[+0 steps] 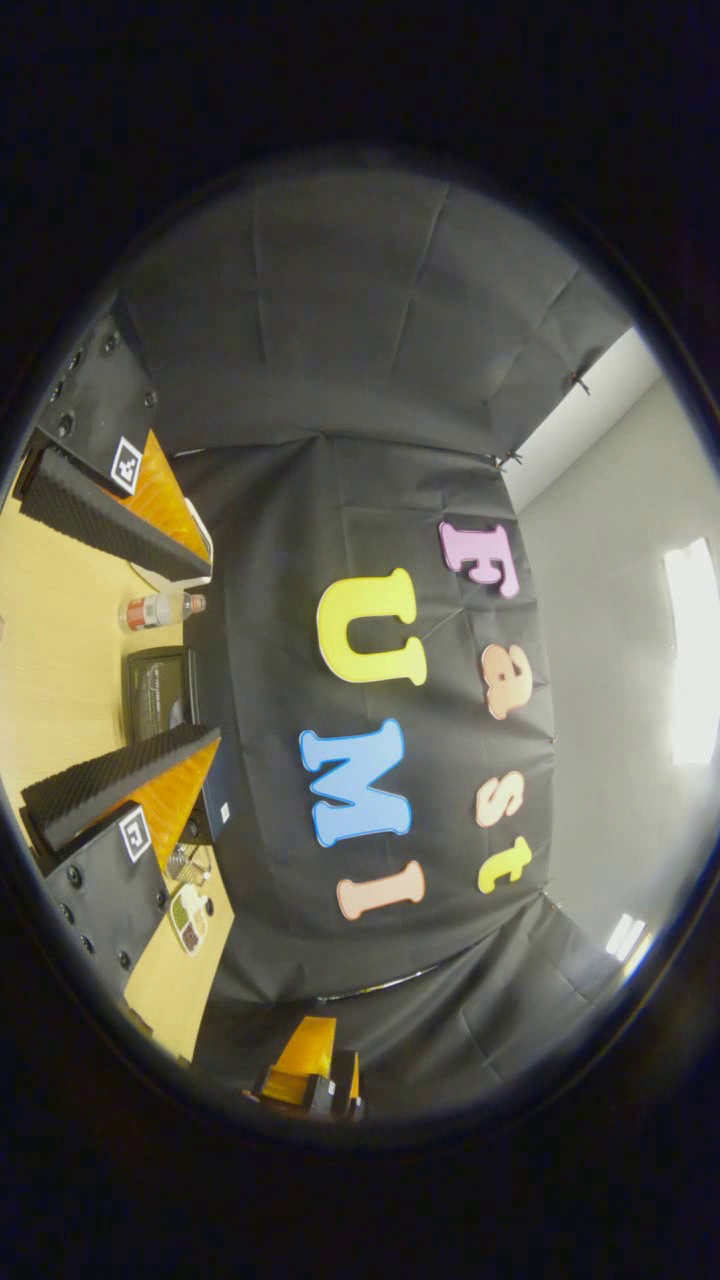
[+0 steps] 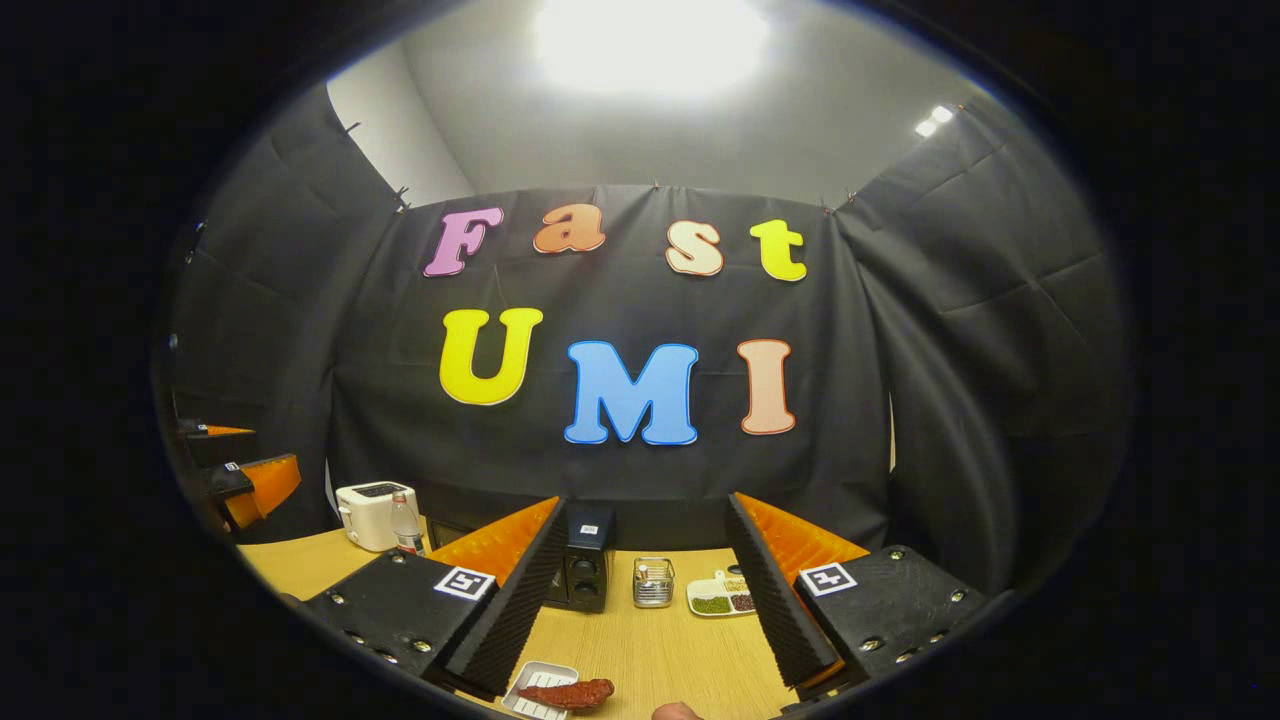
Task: Open the electric oven with the left hand, put the food in, and close the electric oven.
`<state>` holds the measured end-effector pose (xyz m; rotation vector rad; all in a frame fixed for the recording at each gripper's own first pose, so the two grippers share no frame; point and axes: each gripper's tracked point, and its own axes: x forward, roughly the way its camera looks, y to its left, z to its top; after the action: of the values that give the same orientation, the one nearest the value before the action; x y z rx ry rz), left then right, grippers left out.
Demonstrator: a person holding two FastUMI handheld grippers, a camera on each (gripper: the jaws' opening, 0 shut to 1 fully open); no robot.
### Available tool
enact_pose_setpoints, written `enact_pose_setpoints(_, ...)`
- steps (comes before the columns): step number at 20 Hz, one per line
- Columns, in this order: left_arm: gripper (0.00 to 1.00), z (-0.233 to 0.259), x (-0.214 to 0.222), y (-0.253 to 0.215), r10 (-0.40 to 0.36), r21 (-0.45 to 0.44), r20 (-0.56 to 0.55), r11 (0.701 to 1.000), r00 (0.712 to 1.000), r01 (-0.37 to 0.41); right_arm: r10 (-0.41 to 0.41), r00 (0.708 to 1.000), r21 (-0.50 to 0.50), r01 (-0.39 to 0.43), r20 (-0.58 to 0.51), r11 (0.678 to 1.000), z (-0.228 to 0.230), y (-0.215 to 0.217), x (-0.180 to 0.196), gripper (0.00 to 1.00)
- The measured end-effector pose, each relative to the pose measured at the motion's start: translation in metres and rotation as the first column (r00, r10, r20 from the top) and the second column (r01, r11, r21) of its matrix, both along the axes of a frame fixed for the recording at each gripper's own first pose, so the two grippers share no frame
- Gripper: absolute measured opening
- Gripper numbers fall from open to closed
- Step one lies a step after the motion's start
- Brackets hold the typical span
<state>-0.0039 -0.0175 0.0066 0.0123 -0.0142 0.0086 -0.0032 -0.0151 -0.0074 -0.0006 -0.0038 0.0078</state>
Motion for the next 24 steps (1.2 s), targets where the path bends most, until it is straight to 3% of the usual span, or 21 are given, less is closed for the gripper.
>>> enact_pose_setpoints(8,1.0,0.004,0.024,-0.023,0.021,-0.014,0.012,1.0,1.0,-0.02,0.043,0.999,0.022,-0.043,0.003,0.999,-0.01,-0.018,-0.002,0.95)
enact_pose_setpoints(13,1.0,0.008,0.063,-0.041,-0.016,-0.023,0.012,1.0,1.0,0.016,0.04,0.999,0.033,-0.039,-0.009,0.999,-0.016,-0.027,0.003,0.95)
enact_pose_setpoints(14,0.97,0.006,0.073,-0.044,-0.025,-0.026,0.012,0.999,1.0,0.025,0.034,0.999,0.037,-0.034,-0.012,0.999,-0.017,-0.028,0.005,0.95)
enact_pose_setpoints(24,0.99,-0.03,0.177,-0.083,-0.167,-0.048,-0.013,0.985,0.986,0.166,-0.124,0.992,0.021,0.125,-0.018,0.992,-0.019,-0.043,0.036,0.95)
